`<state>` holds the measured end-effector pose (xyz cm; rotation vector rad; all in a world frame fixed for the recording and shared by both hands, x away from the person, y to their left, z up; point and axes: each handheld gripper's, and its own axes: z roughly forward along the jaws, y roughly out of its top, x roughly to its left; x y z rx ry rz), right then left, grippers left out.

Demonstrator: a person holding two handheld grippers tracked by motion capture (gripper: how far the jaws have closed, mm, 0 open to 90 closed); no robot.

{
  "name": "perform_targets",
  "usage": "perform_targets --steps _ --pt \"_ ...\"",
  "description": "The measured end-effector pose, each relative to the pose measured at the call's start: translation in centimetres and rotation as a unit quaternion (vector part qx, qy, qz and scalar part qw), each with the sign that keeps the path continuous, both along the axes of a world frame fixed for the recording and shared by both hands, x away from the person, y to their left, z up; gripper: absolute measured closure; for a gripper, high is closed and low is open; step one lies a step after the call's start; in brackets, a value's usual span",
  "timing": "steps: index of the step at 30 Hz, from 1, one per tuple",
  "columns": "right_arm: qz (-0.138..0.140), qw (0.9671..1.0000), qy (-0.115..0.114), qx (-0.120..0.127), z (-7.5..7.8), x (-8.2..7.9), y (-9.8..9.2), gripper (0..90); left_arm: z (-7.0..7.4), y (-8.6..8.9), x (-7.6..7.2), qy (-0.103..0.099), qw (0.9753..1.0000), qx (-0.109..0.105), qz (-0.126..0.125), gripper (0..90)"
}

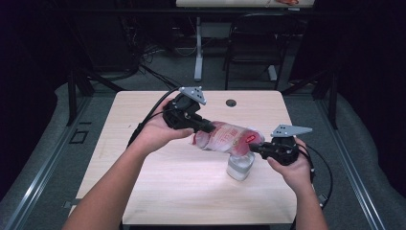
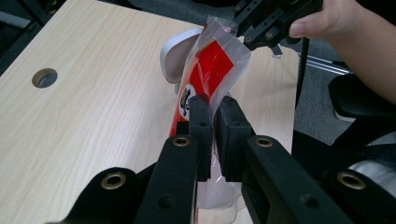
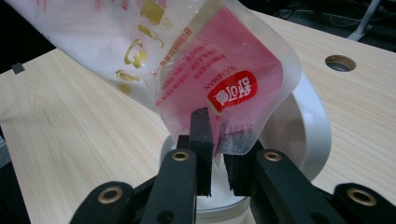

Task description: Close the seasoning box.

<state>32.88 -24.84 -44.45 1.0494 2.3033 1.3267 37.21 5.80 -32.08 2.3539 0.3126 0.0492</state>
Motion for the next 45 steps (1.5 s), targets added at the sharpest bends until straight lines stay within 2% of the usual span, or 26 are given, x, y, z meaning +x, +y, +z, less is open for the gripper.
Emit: perform_targets --steps 6,14,20,32,40,45 --pt "-0.005 1.0000 -0.002 0.004 0.1 0.1 -0.2 82.8 -0.3 0.2 0.1 0.003 1.0000 -0.004 0.004 86.1" --pt "0.009 0.9999 0.001 -0.007 0.6 -0.4 -0.6 82.9 -0.5 0.5 0.5 0.011 0.9998 -0.007 0.012 85.8" --pt "0.017 0.9998 0.010 -0.009 0.5 -0.5 -0.5 83.4 -0.6 0.5 0.7 0.011 0.9999 -0.004 0.012 85.4" --pt "0.009 0.9999 0.007 -0.007 0.4 -0.7 -0.5 83.3 -1.2 1.0 0.8 0.013 0.9998 -0.011 0.013 84.6" --pt "0.007 1.0000 -0.001 -0.001 0.5 -0.7 -0.3 83.3 -1.8 1.8 0.8 0.019 0.9993 -0.020 0.026 83.7" --pt "0.008 0.9999 -0.001 0.010 0.5 -0.7 -0.3 83.0 -2.0 2.2 0.8 0.018 0.9993 -0.018 0.028 83.1"
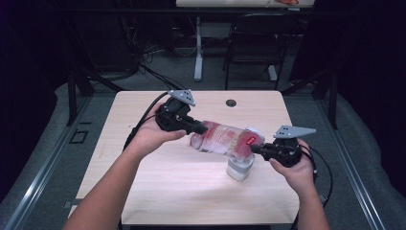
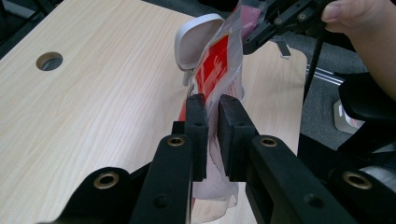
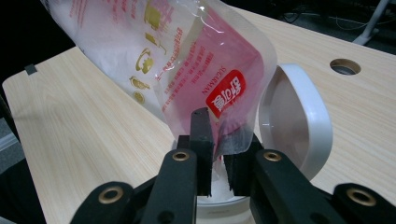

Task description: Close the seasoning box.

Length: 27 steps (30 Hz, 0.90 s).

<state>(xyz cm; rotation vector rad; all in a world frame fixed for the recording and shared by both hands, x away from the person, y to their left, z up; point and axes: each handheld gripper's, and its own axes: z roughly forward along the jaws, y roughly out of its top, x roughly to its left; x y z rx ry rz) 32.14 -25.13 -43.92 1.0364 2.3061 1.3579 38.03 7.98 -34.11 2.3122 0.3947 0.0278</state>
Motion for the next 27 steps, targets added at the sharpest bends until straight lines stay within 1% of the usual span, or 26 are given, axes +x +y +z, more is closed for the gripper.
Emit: perform_targets --steps 6,12,17,20,21,27 --pt "0.000 0.9999 -0.005 0.010 0.0 0.1 0.0 82.0 -0.3 0.3 0.0 0.001 1.0000 -0.001 0.004 82.9" --pt "-0.002 0.9998 -0.005 0.021 -0.1 0.1 0.0 81.9 -0.7 0.7 0.0 0.004 1.0000 -0.002 0.007 82.5" --pt "-0.003 0.9996 -0.007 0.028 -0.1 0.1 0.0 80.3 -0.9 0.9 0.0 0.005 0.9999 -0.001 0.009 82.5" --pt "-0.001 0.9994 -0.007 0.034 -0.1 0.2 -0.1 76.9 -1.1 1.0 0.1 0.005 0.9999 0.003 0.008 82.5" --pt "-0.001 0.9994 -0.007 0.035 -0.1 0.2 -0.1 77.0 -1.2 1.0 0.1 0.007 0.9999 0.002 0.012 82.5" --pt "-0.002 0.9991 -0.008 0.042 -0.1 0.2 -0.1 76.7 -1.5 1.3 0.1 0.010 0.9999 -0.001 0.013 82.6"
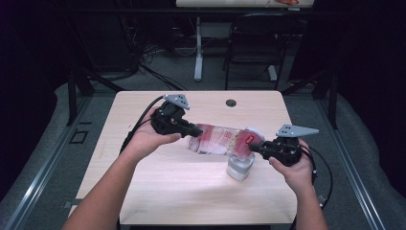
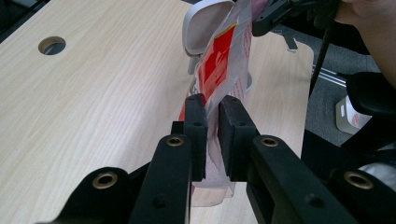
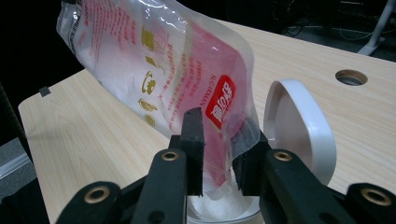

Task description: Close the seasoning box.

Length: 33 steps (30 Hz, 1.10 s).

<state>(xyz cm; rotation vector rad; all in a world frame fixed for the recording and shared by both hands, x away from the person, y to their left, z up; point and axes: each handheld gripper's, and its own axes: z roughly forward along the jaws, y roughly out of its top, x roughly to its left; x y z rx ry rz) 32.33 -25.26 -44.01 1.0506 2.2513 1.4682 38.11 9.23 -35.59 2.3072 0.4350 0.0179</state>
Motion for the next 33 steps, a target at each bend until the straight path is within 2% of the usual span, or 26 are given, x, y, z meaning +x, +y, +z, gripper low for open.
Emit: perform_targets --steps 14,33 --pt "0.006 0.9997 0.004 0.021 -0.2 0.1 -0.2 76.4 -0.9 0.6 0.1 0.008 1.0000 -0.001 0.003 82.6" --pt "0.008 0.9997 0.018 0.014 -0.9 0.5 -0.2 76.6 -2.0 1.6 0.2 0.012 0.9998 -0.008 0.012 82.8"
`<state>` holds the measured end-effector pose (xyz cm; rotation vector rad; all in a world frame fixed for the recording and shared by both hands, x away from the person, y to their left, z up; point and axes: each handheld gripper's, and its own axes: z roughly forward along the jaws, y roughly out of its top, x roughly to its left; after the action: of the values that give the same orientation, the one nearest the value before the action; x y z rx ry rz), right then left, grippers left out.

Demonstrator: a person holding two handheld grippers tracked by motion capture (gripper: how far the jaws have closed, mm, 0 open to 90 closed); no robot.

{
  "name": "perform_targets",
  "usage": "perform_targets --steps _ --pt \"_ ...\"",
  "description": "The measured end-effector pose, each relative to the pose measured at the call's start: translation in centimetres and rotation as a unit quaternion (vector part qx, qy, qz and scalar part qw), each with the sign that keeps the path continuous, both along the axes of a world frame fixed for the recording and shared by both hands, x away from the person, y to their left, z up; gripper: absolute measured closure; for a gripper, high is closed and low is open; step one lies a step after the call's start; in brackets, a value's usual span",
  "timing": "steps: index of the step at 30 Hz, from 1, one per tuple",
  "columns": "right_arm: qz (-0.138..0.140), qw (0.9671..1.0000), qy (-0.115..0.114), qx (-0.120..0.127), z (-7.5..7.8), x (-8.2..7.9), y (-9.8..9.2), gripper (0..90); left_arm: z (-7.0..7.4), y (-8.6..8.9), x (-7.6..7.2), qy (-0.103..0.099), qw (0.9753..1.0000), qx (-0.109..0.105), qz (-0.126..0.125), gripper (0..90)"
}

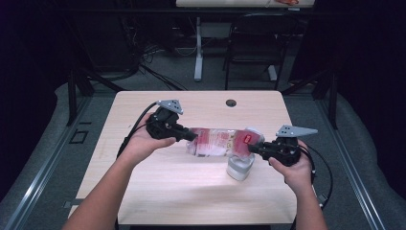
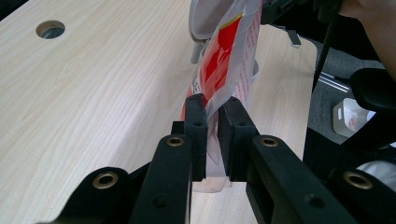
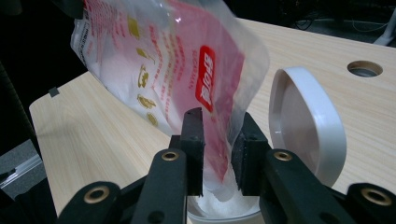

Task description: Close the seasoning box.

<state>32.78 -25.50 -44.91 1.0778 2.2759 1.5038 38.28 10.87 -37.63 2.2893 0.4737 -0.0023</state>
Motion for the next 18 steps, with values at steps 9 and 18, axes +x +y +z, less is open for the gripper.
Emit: perform_targets --steps 9,18 --pt "0.004 0.9999 0.010 0.001 -0.6 0.2 0.1 78.5 -0.6 0.6 0.0 0.001 1.0000 -0.004 0.004 82.7" --pt "0.007 0.9998 0.014 0.014 -0.9 0.3 0.3 82.0 -1.5 1.2 -0.1 0.006 0.9998 -0.002 0.017 82.4"
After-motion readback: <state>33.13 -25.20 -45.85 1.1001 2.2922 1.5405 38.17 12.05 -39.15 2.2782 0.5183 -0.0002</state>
